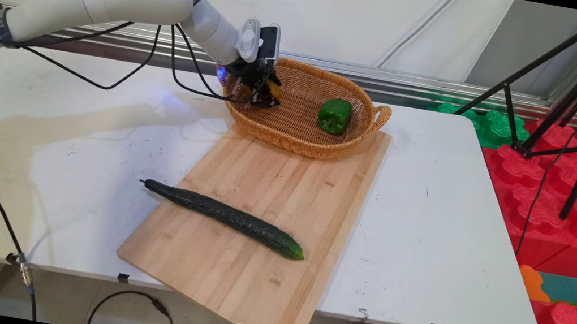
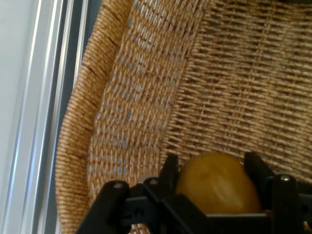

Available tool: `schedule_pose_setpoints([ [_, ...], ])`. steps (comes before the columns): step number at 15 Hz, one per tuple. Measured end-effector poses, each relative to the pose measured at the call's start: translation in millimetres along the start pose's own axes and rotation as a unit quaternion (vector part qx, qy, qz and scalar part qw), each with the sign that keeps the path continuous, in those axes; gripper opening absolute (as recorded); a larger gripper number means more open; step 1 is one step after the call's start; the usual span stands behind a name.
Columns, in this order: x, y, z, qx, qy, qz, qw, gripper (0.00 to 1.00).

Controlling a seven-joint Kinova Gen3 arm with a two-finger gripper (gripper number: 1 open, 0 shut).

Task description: Place the picked object on the cutting board

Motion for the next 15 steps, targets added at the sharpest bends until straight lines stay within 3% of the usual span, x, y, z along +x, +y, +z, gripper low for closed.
schedule_pose_setpoints([
  [6, 1.5, -2.5, -8.4, 0.003, 0.008, -0.002, 1.0, 0.0],
  [15, 6.3, -3.7, -65.1, -0.003, 0.05, -0.032, 0.9982, 0.0],
])
